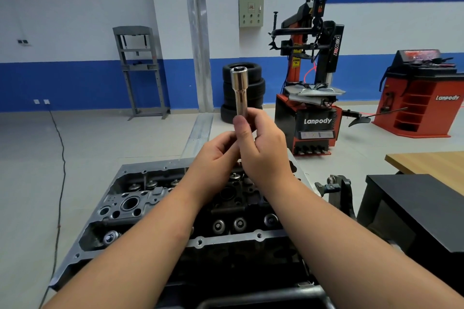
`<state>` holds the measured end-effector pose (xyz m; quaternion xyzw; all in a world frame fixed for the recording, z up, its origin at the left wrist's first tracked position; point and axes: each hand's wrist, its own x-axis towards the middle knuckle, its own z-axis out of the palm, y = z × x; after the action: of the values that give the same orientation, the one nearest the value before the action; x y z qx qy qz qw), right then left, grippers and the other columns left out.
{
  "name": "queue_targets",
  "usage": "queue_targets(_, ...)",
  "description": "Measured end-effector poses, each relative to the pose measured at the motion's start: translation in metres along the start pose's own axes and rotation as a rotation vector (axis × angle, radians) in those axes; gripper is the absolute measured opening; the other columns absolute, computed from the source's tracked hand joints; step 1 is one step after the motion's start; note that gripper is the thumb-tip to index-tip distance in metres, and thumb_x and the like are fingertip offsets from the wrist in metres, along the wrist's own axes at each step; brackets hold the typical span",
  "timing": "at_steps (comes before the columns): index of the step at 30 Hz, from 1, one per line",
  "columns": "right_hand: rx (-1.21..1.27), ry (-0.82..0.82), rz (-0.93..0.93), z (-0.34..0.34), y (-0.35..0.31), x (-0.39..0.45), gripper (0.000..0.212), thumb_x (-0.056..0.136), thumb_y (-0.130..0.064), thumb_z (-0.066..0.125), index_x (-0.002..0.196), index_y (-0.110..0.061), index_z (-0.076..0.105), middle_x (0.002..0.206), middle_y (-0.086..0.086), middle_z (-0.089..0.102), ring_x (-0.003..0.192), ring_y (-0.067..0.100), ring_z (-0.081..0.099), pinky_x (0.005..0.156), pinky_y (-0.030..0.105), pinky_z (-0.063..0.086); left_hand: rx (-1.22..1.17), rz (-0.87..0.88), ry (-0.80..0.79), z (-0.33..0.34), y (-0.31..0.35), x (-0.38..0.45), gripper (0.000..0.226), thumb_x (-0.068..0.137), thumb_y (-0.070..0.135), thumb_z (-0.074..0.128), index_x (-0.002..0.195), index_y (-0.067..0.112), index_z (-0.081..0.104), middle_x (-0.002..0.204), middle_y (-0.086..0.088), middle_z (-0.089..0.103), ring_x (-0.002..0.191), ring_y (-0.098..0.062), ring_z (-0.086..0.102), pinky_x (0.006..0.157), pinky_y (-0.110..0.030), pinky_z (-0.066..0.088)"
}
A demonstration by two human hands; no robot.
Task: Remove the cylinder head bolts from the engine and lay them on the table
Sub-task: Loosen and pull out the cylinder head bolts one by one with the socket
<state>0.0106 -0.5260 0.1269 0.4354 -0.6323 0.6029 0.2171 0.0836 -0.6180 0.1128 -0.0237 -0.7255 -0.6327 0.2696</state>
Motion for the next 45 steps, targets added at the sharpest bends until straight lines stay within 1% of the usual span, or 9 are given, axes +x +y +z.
queue_targets(3,0.003,0.012,-0.001,-0.0009,-0.0007,-0.0008,0.027,0.091,-0.046,0.062,0.105,-0.023,0.055,0.088,-0.010,0.063,0.086,0.007,0.060,0.072,0.012,0.046,0.065,0.033,0.040,0.0008,-0.0004,0.0030,0.014,0.099,0.038,0.065,0.110,0.042,0.072,0.105,0.005,0.079,0.098,-0.013,0.075,0.076,-0.023,0.060)
queue_targets(8,-0.040,0.046,-0.057,-0.0005,0.0006,0.0001,0.027,0.097,-0.033,0.056,0.100,-0.009,0.068,0.087,-0.002,0.067,0.083,0.019,0.063,0.074,0.040,0.053,0.016,0.015,0.072,0.0005,-0.0023,0.0042,0.012,0.092,0.045,0.067,0.103,0.047,0.073,0.104,0.002,0.078,0.097,-0.017,0.076,0.077,-0.030,0.062)
queue_targets(13,-0.073,0.024,-0.046,0.0014,0.0002,-0.0003,0.034,0.100,-0.033,0.046,0.103,-0.009,0.069,0.090,-0.007,0.063,0.090,0.017,0.061,0.077,0.031,0.048,-0.012,-0.024,-0.001,0.0008,-0.0002,0.0008,0.031,0.106,0.045,0.049,0.122,0.029,0.071,0.112,0.002,0.078,0.106,-0.014,0.074,0.082,-0.026,0.059)
queue_targets(18,0.009,0.003,-0.007,0.0004,-0.0004,-0.0018,0.030,0.091,-0.049,0.060,0.108,-0.025,0.053,0.090,-0.009,0.062,0.085,0.007,0.060,0.072,0.017,0.048,0.107,0.021,0.053,0.0017,0.0011,0.0020,0.013,0.100,0.038,0.061,0.100,0.036,0.074,0.095,0.006,0.078,0.088,-0.006,0.074,0.071,-0.020,0.058)
queue_targets(22,-0.011,0.062,-0.013,-0.0003,0.0008,-0.0001,0.022,0.094,-0.039,0.059,0.098,-0.018,0.064,0.085,-0.006,0.064,0.080,0.009,0.061,0.071,0.030,0.050,0.065,0.031,0.093,0.0016,-0.0021,0.0040,0.009,0.100,0.035,0.068,0.108,0.034,0.073,0.101,0.002,0.079,0.092,-0.016,0.075,0.074,-0.032,0.063)
queue_targets(26,-0.003,0.002,0.000,0.0014,0.0015,0.0008,0.031,0.100,-0.035,0.047,0.101,-0.012,0.068,0.087,-0.003,0.066,0.085,0.016,0.062,0.075,0.035,0.050,-0.018,-0.015,0.029,0.0022,0.0005,0.0009,0.029,0.102,0.046,0.055,0.119,0.029,0.071,0.109,0.004,0.078,0.101,-0.010,0.074,0.078,-0.023,0.058)
queue_targets(31,0.042,-0.006,-0.022,0.0009,-0.0001,-0.0010,0.021,0.097,-0.046,0.052,0.105,-0.027,0.055,0.086,-0.007,0.063,0.082,0.007,0.058,0.071,0.012,0.044,0.060,0.023,0.020,0.0021,0.0013,0.0000,0.018,0.103,0.038,0.059,0.115,0.035,0.073,0.105,0.007,0.079,0.098,-0.008,0.074,0.077,-0.019,0.058)
queue_targets(37,-0.015,0.051,-0.031,-0.0003,0.0010,0.0001,0.022,0.095,-0.037,0.058,0.100,-0.017,0.063,0.087,-0.003,0.065,0.081,0.014,0.063,0.072,0.034,0.052,0.017,0.003,0.076,0.0006,-0.0030,0.0035,0.013,0.094,0.042,0.068,0.106,0.040,0.073,0.103,-0.001,0.078,0.095,-0.020,0.075,0.078,-0.033,0.062)
queue_targets(45,0.002,-0.002,0.003,0.0007,0.0004,-0.0006,0.027,0.100,-0.040,0.045,0.105,-0.020,0.061,0.088,-0.012,0.061,0.087,0.007,0.059,0.076,0.022,0.046,0.038,0.016,0.047,0.0012,-0.0010,0.0002,0.017,0.104,0.039,0.059,0.111,0.037,0.074,0.106,0.006,0.079,0.098,-0.010,0.074,0.078,-0.021,0.058)
